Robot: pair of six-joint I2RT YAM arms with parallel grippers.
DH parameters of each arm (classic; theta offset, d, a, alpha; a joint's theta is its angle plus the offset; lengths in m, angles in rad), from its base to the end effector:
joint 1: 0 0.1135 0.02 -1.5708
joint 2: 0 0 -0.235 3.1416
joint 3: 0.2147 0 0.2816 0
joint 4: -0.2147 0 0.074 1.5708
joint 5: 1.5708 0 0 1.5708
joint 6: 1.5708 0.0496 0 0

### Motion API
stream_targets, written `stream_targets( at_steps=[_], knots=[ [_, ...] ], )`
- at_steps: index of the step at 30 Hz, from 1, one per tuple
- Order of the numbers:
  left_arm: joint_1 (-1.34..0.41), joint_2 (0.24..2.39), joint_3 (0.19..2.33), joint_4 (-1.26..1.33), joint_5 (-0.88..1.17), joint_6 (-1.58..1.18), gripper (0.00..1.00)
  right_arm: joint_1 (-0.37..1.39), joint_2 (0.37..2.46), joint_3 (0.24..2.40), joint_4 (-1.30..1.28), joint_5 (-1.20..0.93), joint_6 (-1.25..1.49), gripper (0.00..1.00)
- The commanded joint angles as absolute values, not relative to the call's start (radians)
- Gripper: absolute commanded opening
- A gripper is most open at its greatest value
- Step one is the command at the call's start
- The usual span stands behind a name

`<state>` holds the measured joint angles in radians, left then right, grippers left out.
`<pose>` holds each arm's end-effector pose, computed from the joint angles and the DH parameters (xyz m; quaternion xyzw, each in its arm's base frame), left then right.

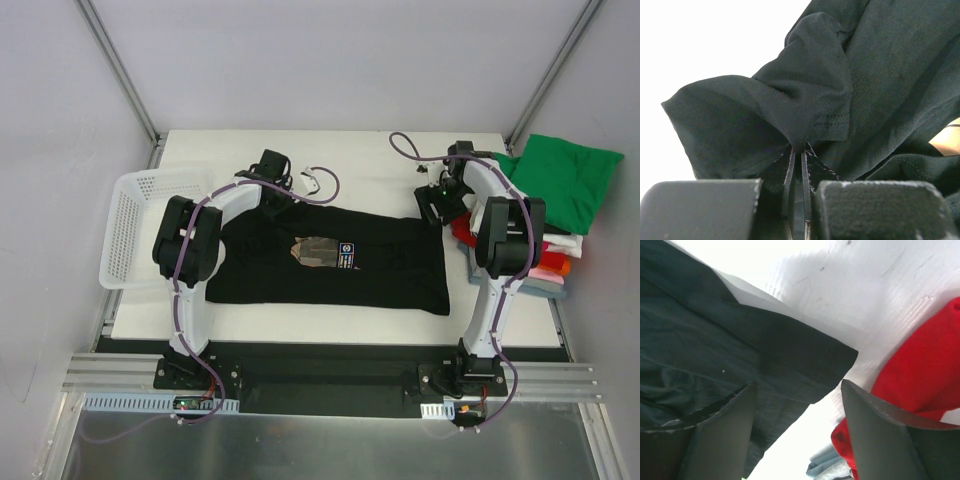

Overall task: Fold and stack the t-shirts
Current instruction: Fold the tshirt

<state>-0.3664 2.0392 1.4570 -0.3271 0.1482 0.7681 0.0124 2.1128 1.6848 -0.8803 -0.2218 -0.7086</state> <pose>0.4310 -0.1732 0.1249 0.5271 0.7826 -0.0040 0.3313 0.4480 0.0165 0.1370 -0.3611 0.9169 0.0588 0.1597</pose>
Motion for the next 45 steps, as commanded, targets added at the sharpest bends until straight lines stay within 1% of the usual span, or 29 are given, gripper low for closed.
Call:
stream_targets(
  at_steps=[1,4,12,17,18,20,21,22,23,30,37,45],
  knots=[
    [-0.37,1.994,1.451,-0.339,0.149,0.775,0.0,0.008,2.125,1.744,-0.922,-0.273,-0.7,0.64],
    [-0.371,1.994,1.45,-0.339,0.149,0.775,0.0,0.006,2.135,1.755,-0.928,-0.284,-0.703,0.58],
    [-0.371,1.991,1.445,-0.339,0.147,0.776,0.0,0.003,2.152,1.763,-0.94,-0.293,-0.707,0.55],
    [-0.371,1.993,1.442,-0.339,0.144,0.775,0.0,0.003,2.166,1.77,-0.939,-0.298,-0.71,0.43],
    [-0.371,1.993,1.44,-0.339,0.144,0.776,0.0,0.003,2.167,1.773,-0.94,-0.298,-0.712,0.36],
    [-0.371,1.994,1.439,-0.339,0.141,0.776,0.0,0.002,2.172,1.773,-0.94,-0.298,-0.712,0.27],
    [-0.371,1.993,1.44,-0.339,0.141,0.776,0.0,0.003,2.172,1.775,-0.943,-0.298,-0.712,0.12],
    [-0.371,1.991,1.439,-0.339,0.14,0.776,0.0,0.002,2.172,1.775,-0.942,-0.295,-0.713,0.04],
    [-0.371,1.991,1.44,-0.341,0.14,0.776,0.0,0.003,2.171,1.775,-0.943,-0.291,-0.713,0.01],
    [-0.371,1.962,1.466,-0.339,0.118,0.781,0.0,0.002,2.128,1.76,-0.96,-0.287,-0.721,0.01],
    [-0.371,1.872,1.494,-0.341,0.091,0.784,0.0,0.003,2.04,1.743,-0.98,-0.298,-0.719,0.01],
    [-0.377,1.757,1.442,-0.347,0.068,0.784,0.0,0.003,1.951,1.697,-1.003,-0.299,-0.715,0.01]
  ],
)
